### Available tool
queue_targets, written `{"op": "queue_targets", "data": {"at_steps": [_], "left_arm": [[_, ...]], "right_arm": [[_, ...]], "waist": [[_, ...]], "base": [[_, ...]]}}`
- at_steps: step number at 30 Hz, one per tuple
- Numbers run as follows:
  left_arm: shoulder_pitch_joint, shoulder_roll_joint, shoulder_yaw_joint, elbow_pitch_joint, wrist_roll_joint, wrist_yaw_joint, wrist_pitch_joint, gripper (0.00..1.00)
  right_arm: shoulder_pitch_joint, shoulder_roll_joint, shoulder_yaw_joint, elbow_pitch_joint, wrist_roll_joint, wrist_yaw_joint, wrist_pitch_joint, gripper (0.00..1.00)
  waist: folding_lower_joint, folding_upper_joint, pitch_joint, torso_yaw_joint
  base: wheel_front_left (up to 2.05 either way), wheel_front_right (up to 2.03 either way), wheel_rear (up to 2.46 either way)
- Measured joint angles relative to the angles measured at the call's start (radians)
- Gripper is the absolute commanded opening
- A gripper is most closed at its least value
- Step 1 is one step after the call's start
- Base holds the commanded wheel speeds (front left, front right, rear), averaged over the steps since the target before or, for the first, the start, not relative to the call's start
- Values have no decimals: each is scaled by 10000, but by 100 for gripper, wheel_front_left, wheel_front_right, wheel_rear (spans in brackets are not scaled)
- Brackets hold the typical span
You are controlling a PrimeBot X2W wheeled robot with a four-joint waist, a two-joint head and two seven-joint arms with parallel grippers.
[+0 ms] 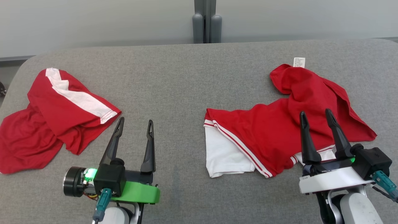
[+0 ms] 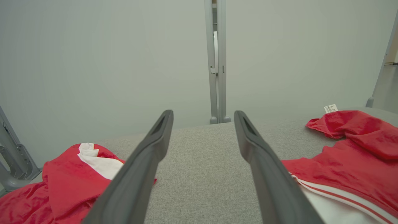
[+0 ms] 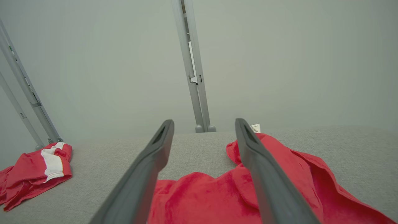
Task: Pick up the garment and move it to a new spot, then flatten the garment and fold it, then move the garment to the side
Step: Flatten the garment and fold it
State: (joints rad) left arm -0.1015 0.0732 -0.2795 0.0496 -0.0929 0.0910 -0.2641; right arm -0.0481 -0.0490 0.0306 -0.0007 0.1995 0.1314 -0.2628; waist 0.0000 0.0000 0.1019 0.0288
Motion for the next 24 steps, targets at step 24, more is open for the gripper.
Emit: {"op": "queue_targets", "data": {"at_steps": [24], "left_arm": [[-107,-199,232,238,418,-399,0,100]], "right_arm": [[-578,2,-2073,5492,700,0,0,100]], "waist": [[0,0,667,-5]], "base": [[0,0,0]]}}
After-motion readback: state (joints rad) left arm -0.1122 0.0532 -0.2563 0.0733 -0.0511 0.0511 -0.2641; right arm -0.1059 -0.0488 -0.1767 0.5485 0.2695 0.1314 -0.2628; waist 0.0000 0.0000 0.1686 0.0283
